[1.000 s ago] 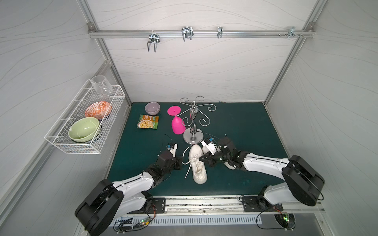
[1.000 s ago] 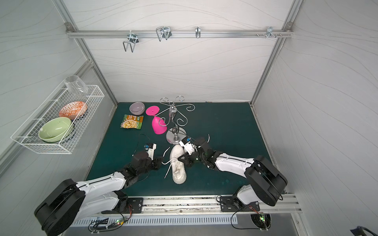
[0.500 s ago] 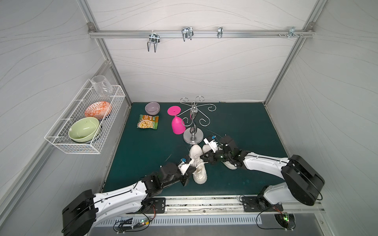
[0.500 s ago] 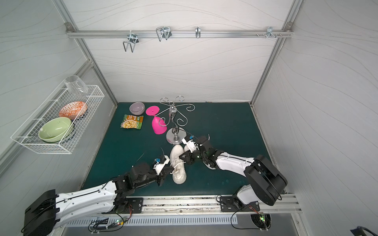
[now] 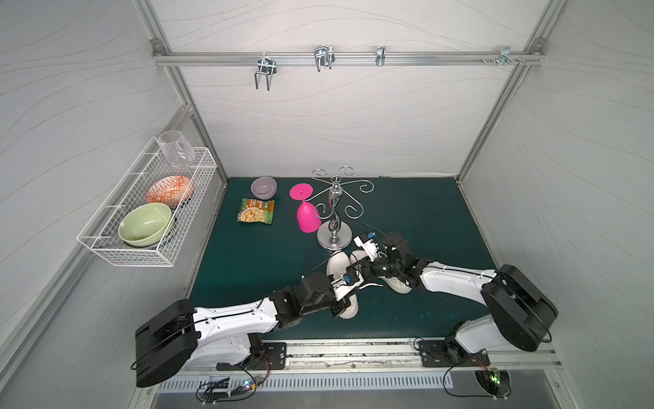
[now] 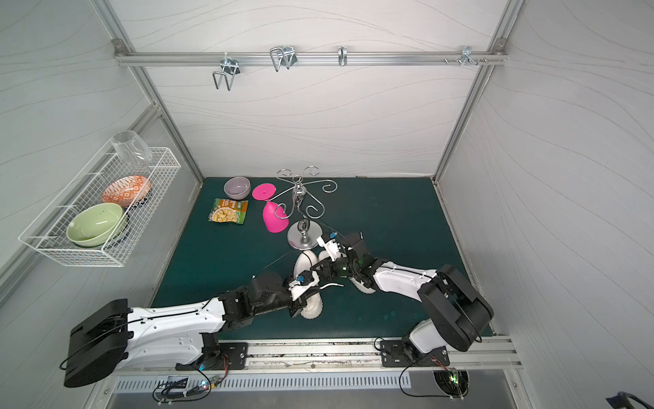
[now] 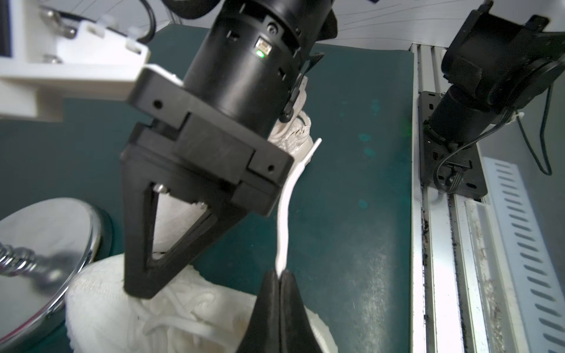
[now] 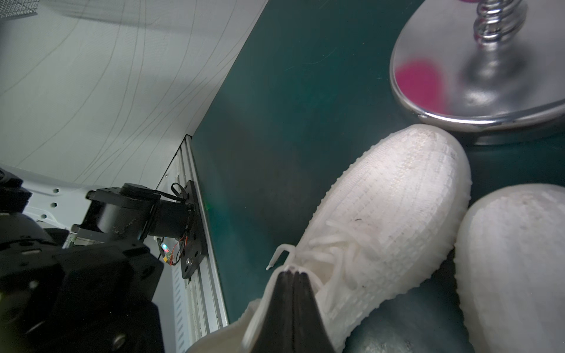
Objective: Tie the shoes
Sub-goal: Wrap the shoelace around the shoelace, then cross the shoelace with the shoelace.
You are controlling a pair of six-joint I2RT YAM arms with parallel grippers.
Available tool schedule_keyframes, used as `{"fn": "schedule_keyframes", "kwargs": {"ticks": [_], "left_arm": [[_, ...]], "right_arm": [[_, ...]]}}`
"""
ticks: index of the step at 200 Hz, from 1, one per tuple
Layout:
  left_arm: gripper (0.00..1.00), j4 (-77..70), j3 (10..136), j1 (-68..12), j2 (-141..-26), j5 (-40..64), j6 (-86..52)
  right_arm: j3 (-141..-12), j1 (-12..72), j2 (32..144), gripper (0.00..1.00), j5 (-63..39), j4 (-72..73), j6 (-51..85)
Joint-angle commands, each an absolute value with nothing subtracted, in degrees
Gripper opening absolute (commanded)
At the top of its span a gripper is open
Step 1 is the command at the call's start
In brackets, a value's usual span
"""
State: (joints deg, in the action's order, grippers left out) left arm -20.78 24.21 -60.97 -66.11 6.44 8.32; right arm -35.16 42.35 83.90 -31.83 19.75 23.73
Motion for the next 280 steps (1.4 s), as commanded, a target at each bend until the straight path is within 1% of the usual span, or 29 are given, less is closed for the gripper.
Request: {"fn": "schedule_keyframes", "kwargs": {"ticks": [1,23,27,37,39,45,50,63,80,90,113,122,139,158,178,187,228,234,242,247,280], "left_arm": [[0.0,-22.9,27.3,-61.9,-68.1,10.4,10.4],[0.0,-21.2,27.7,-62.1,-68.5,11.1,8.8],[0.08,-20.9,27.7,-62.1,-68.3,10.8,8.1],[0.38,-20.3,27.5,-62.1,-67.1,9.1,5.8],[0.41,-20.2,27.4,-62.1,-66.7,8.8,5.4],[0.54,-19.9,27.0,-62.0,-65.4,7.9,4.1],[0.59,-19.6,26.6,-62.0,-64.1,7.0,3.0],[0.63,-18.5,25.2,-61.9,-60.0,5.1,0.3],[0.64,-15.0,23.5,-60.8,-53.9,4.6,-3.2],[0.62,-12.2,22.6,-58.2,-50.5,6.5,-5.6],[0.45,-8.3,20.6,-47.6,-46.5,16.7,-11.0],[0.39,-8.1,20.4,-45.0,-46.8,18.6,-11.6],[0.31,-9.8,21.6,-44.3,-50.6,18.9,-10.9],[0.26,-11.4,23.8,-44.0,-56.7,20.5,-9.9],[0.25,-15.9,24.3,-43.9,-62.2,22.1,-10.7],[0.25,-16.4,24.5,-43.9,-63.8,21.2,-11.1],[0.27,-22.4,23.0,-43.7,-65.4,17.7,-14.4],[0.28,-23.1,23.0,-43.7,-65.6,17.3,-14.9],[0.33,-23.8,22.8,-43.8,-65.9,17.2,-15.5],[0.35,-23.8,22.8,-43.7,-66.0,16.9,-15.9],[0.37,-27.0,22.5,-43.7,-67.3,14.5,-17.4]], "right_arm": [[-34.2,41.7,84.4,0.0,-32.9,22.1,24.2],[-34.0,41.3,84.3,0.0,-33.3,22.2,24.1],[-34.0,41.4,84.2,0.0,-33.4,22.2,24.0],[-34.2,41.4,84.1,0.0,-33.6,22.1,23.7],[-34.2,41.4,84.1,0.0,-33.7,22.1,23.6],[-34.3,41.3,84.0,0.0,-34.1,21.9,23.3],[-34.4,41.3,84.0,0.0,-34.4,21.9,23.0],[-34.5,41.3,83.9,0.0,-35.1,21.7,22.1],[-34.7,41.3,83.8,0.0,-35.8,21.5,21.2],[-34.8,41.3,83.7,0.0,-36.4,21.5,20.7],[-35.3,41.4,83.9,0.0,-38.3,21.1,19.4],[-35.3,41.3,84.1,0.0,-38.9,21.3,18.9],[-35.3,41.4,84.0,0.0,-39.7,21.3,17.6],[-35.2,41.4,83.7,0.0,-40.0,21.3,16.7],[-35.4,41.4,83.5,0.0,-40.1,20.7,16.0],[-35.4,41.4,83.3,0.0,-40.1,20.4,16.0],[-34.9,41.4,83.0,0.0,-40.3,20.5,16.1],[-34.8,41.3,83.0,0.0,-40.3,20.5,16.1],[-34.7,41.4,83.0,0.0,-40.2,20.6,16.1],[-34.7,41.4,82.9,0.0,-40.2,20.5,16.2],[-34.6,41.4,82.8,0.0,-40.1,20.5,16.3]]}}
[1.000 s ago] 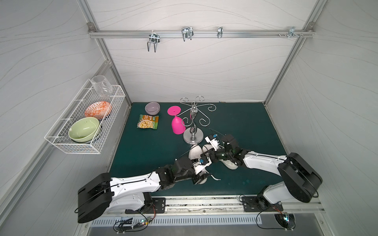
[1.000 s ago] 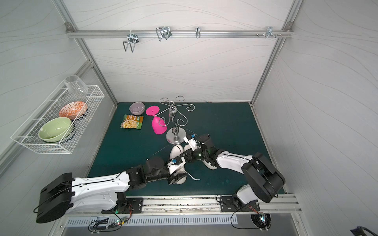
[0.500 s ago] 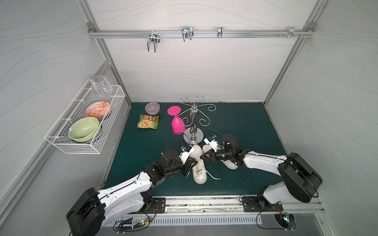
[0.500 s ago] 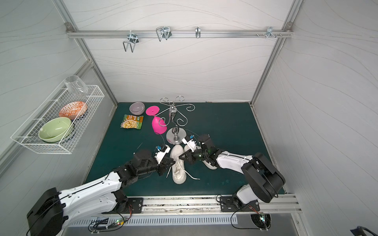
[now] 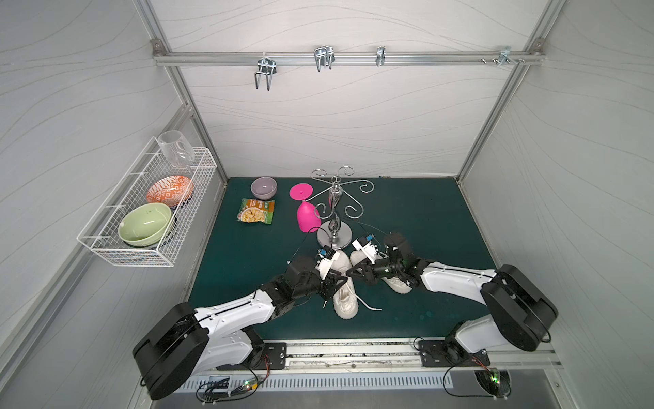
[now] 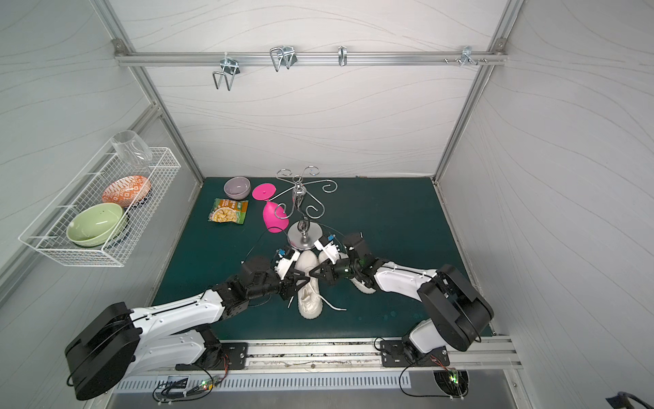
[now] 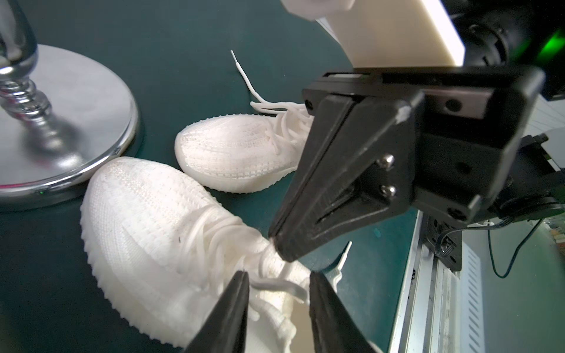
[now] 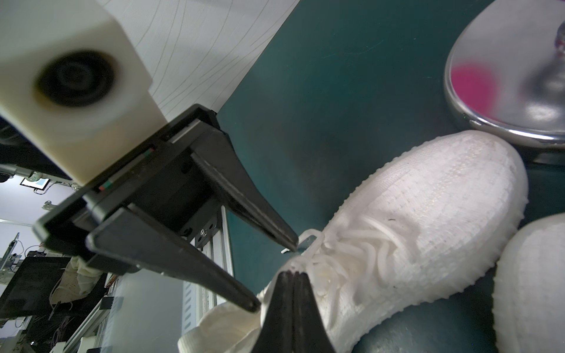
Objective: Tie the shoes
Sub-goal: Cross the shoelace with the shoelace.
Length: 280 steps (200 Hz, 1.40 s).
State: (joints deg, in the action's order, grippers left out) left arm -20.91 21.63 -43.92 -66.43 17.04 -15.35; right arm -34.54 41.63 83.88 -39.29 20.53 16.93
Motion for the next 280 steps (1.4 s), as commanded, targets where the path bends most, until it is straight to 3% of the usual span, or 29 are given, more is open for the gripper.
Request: {"fn": "schedule_keyframes", "kwargs": {"ticks": [1,112,130,172,215,280], "left_arm": [[0.37,-27.1,22.4,-43.7,-67.3,14.4,-17.4],[0.24,-17.5,20.0,-43.7,-69.4,12.4,-17.1],[0.24,-16.9,20.0,-43.7,-68.3,13.0,-16.7],[0.37,-17.2,20.3,-43.7,-61.0,15.5,-13.0],[0.28,-14.3,24.4,-43.7,-64.1,21.6,-5.6],[0.28,-18.4,25.5,-43.6,-66.2,19.3,-3.4]], "right_arm": [[-34.6,41.3,82.9,0.0,-40.1,20.5,16.3],[-35.6,41.4,82.4,0.0,-40.8,19.6,16.1],[-35.8,41.3,82.5,0.0,-41.2,19.0,15.7],[-36.2,41.4,82.5,0.0,-42.6,18.1,15.0],[-36.6,41.3,82.6,0.0,-43.7,17.9,14.7],[-36.9,41.4,82.8,0.0,-44.3,17.5,14.8]]}}
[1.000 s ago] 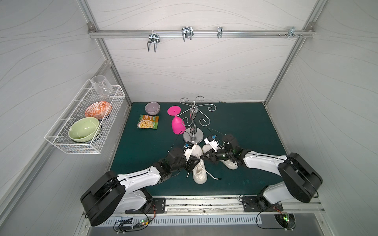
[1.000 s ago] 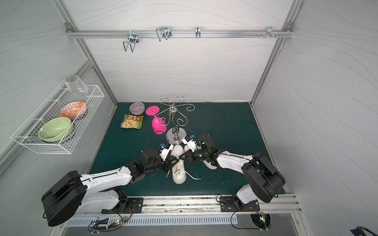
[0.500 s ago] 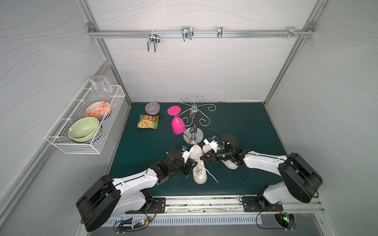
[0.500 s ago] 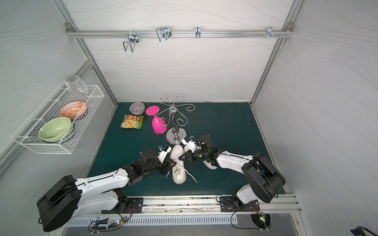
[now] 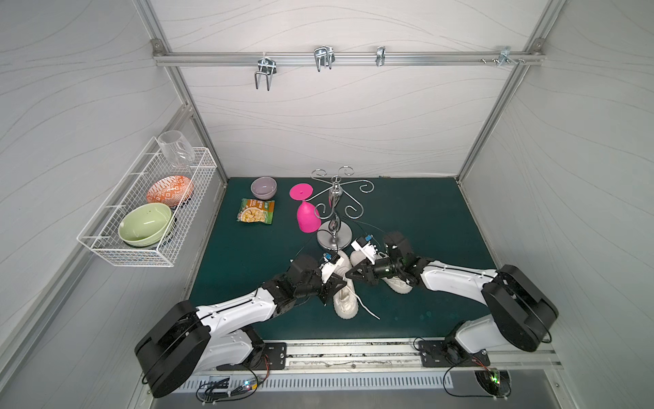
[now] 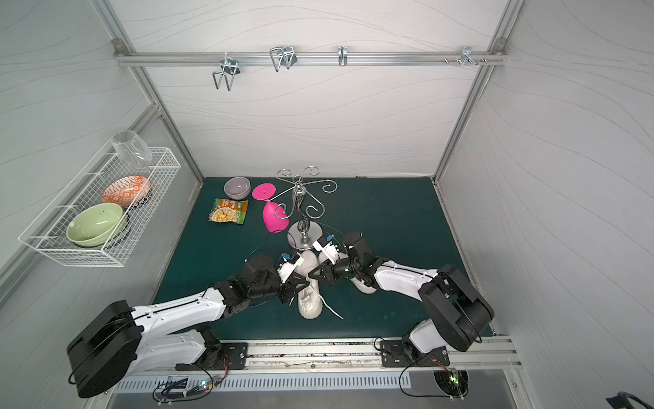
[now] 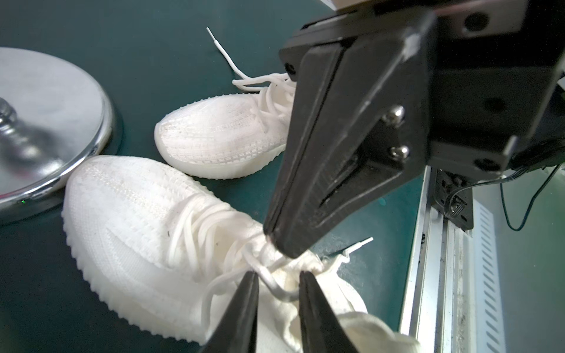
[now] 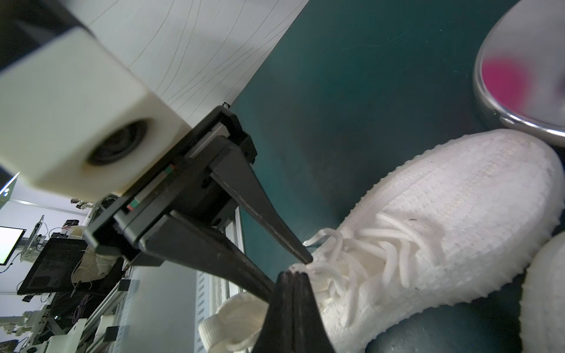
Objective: Tie the shoes
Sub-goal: Cross the shoelace with the shoelace.
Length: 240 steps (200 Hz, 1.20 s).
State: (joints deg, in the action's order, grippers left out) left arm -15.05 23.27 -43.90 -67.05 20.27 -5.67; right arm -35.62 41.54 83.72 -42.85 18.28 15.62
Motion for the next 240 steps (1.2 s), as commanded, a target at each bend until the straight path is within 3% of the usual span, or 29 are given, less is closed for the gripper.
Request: {"fn": "schedule_keyframes", "kwargs": {"ticks": [1,55,144,221,240], "left_arm": [[0.28,-18.4,25.5,-43.7,-66.2,19.3,-3.5],[0.38,-17.8,25.7,-43.6,-64.5,18.8,-2.0],[0.32,-21.1,28.8,-42.6,-70.8,25.4,-1.6],[0.01,-17.7,29.0,-42.4,-68.9,24.3,-1.3],[0.0,-17.2,29.0,-42.3,-68.7,24.0,-0.9]], "right_arm": [[-36.9,41.4,82.7,0.0,-44.3,17.6,14.8],[-36.7,41.3,83.2,0.0,-44.6,18.3,15.3],[-36.7,41.4,83.4,0.0,-45.7,18.5,15.4],[-36.4,41.0,83.9,0.0,-45.1,18.4,15.3],[-36.5,41.0,84.1,0.0,-45.4,18.0,15.1]]}}
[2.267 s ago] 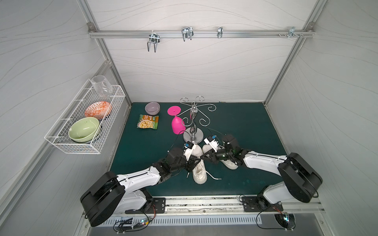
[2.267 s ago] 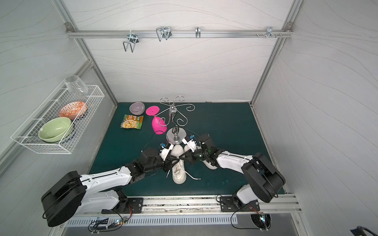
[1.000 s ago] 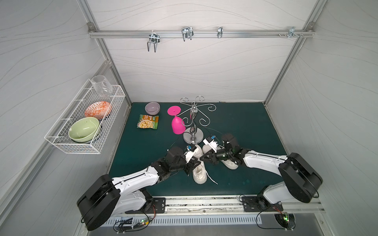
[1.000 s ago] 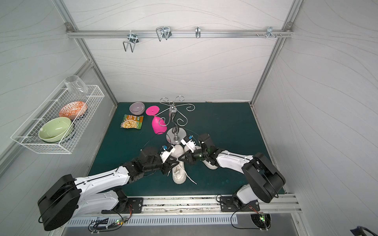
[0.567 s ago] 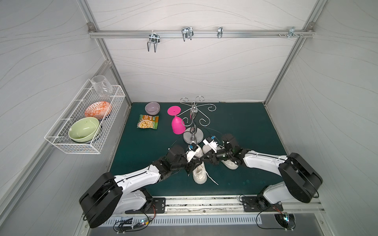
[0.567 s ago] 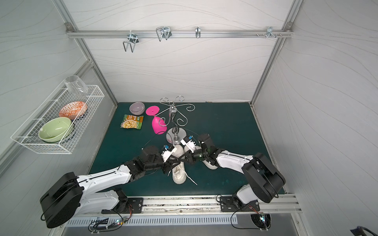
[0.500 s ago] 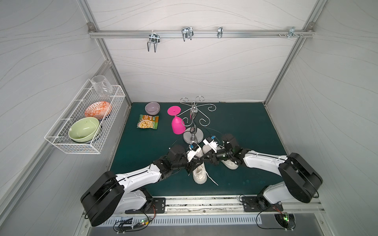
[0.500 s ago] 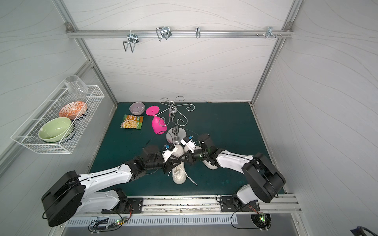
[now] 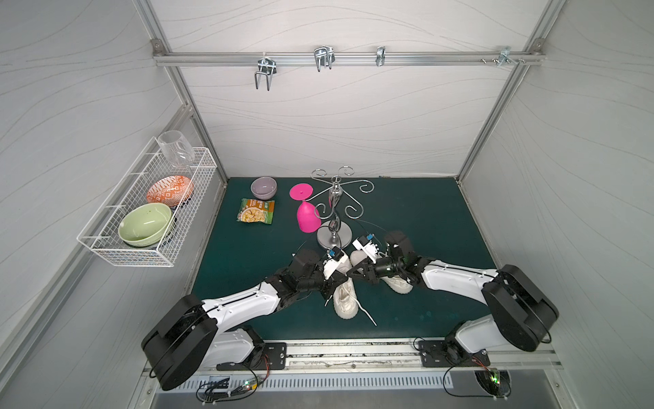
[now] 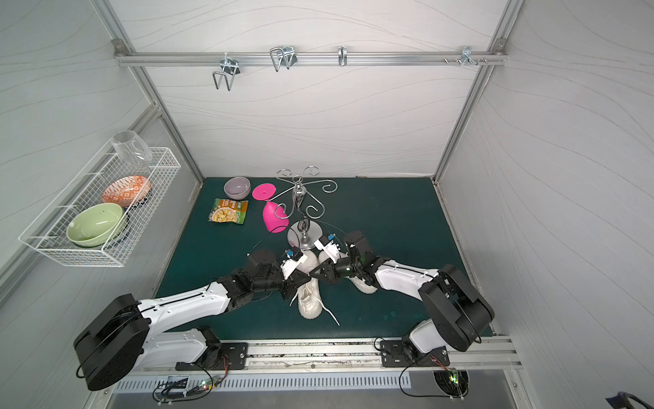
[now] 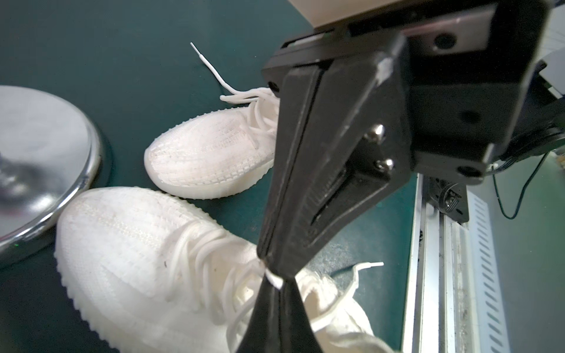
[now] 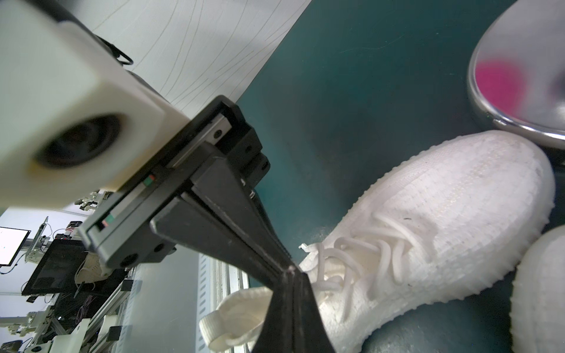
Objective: Tie the shoes
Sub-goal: Cross the shoelace with the shoelace.
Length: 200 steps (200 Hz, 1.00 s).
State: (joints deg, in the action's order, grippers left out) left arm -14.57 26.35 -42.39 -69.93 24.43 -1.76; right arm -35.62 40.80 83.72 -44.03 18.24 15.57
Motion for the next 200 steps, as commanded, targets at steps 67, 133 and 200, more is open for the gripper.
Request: {"fn": "schedule_keyframes", "kwargs": {"ticks": [67,133,200], "left_arm": [[0.0,-17.6,28.8,-42.4,-69.5,22.4,-2.0],[0.0,-19.6,25.7,-42.4,-67.8,21.0,-4.8],[0.0,-19.6,25.4,-42.4,-67.8,20.8,-5.3]], "right_arm": [[-36.6,41.2,79.9,0.42,-41.5,13.1,12.8],[-29.4,47.4,68.7,0.35,-27.3,8.7,9.6],[-26.8,57.4,70.4,0.2,-13.7,9.8,6.9]]}}
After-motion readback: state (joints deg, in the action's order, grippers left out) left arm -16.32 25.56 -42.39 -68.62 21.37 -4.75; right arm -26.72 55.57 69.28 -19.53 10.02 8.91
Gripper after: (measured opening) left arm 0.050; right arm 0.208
